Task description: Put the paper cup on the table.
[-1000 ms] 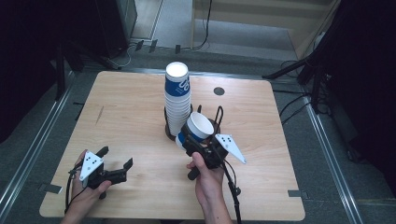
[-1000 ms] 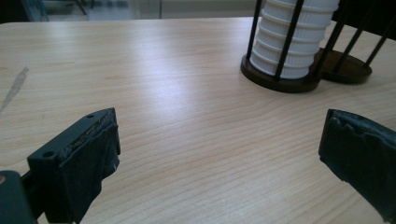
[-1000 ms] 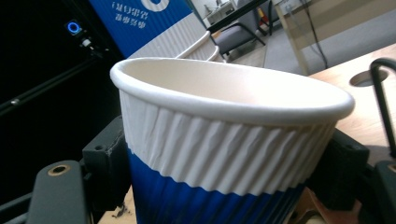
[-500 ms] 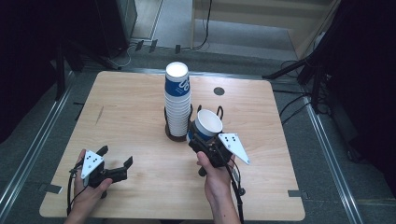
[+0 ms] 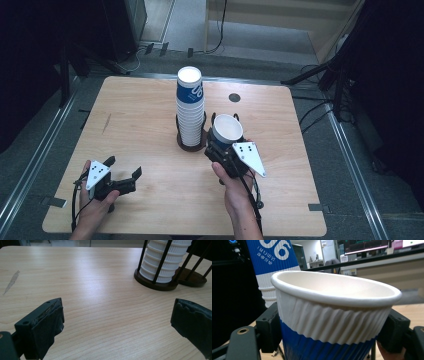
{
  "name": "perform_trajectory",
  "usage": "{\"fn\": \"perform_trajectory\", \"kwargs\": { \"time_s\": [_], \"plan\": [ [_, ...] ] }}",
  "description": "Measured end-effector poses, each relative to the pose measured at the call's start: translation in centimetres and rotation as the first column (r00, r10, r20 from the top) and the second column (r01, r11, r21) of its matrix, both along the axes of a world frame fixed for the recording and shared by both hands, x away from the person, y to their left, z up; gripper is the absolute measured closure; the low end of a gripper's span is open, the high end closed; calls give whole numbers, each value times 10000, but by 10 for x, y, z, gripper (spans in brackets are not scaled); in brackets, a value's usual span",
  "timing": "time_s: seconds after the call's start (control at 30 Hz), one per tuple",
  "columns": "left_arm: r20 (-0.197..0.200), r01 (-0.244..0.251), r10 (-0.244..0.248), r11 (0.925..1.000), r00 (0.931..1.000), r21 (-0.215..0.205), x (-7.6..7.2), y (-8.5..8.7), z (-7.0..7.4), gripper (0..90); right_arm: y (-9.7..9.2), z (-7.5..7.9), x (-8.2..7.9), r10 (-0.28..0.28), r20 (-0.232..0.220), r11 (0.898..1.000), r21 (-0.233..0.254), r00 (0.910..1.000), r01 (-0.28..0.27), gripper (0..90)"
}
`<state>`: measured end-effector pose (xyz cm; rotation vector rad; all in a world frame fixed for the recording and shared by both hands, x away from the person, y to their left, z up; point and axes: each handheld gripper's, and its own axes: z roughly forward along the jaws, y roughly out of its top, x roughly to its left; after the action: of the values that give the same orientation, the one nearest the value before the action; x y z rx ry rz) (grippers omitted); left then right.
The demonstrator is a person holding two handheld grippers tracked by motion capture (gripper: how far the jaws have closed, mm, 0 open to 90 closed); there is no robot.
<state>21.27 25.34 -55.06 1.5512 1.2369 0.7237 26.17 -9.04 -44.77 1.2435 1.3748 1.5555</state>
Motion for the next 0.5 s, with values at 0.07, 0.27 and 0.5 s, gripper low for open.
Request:
{"fn": "perform_trajectory", "kwargs": {
  "time_s": [0.07,0.27,0.5],
  "plan": [
    [-18,-1,1,10000,10000,7,0,0,0,0,0,0,0,-78,104,9997,-245,9999,81,209],
    [-12,2,-2,10000,10000,4,0,0,0,0,-4,1,2,-278,314,9975,-642,9991,298,209],
    [-57,33,-33,10000,10000,3,0,-1,0,0,-15,1,5,-642,428,9919,-1071,9970,685,209]
  ]
}}
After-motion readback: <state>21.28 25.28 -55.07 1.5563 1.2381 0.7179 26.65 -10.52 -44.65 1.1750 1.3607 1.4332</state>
